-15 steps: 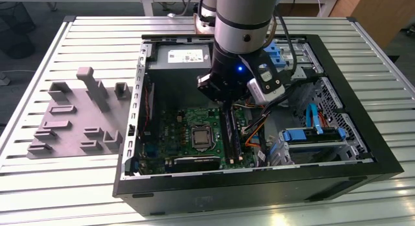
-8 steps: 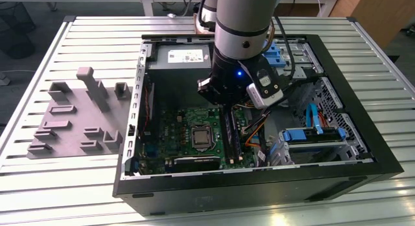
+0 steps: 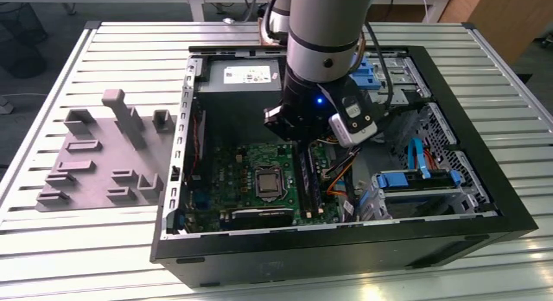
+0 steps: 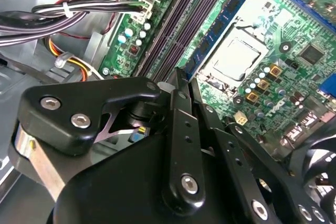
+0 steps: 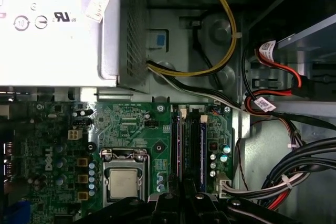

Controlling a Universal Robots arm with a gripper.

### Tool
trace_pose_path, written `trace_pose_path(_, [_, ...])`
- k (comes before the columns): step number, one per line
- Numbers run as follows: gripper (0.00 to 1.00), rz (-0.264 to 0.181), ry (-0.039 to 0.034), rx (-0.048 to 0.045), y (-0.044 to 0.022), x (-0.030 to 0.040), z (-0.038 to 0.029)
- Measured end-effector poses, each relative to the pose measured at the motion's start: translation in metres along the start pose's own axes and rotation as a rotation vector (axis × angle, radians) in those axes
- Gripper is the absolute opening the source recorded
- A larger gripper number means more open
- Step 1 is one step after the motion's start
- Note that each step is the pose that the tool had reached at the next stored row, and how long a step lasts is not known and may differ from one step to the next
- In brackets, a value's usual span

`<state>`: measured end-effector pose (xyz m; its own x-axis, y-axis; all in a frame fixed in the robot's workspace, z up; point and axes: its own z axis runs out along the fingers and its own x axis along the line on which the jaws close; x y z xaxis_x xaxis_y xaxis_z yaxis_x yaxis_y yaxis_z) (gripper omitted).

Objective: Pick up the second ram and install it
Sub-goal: 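Insert the second ram into the second slot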

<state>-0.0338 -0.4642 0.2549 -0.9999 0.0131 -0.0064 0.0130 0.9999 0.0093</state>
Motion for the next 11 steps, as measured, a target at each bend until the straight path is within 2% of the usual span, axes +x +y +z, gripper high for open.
trace_pose_path(6, [0.14,0.001,0.0,0.0001,-0.0013,0.0,0.0097])
trace_pose_path(11, [0.14,0.001,0.0,0.0005,-0.0014,0.0,0.0101])
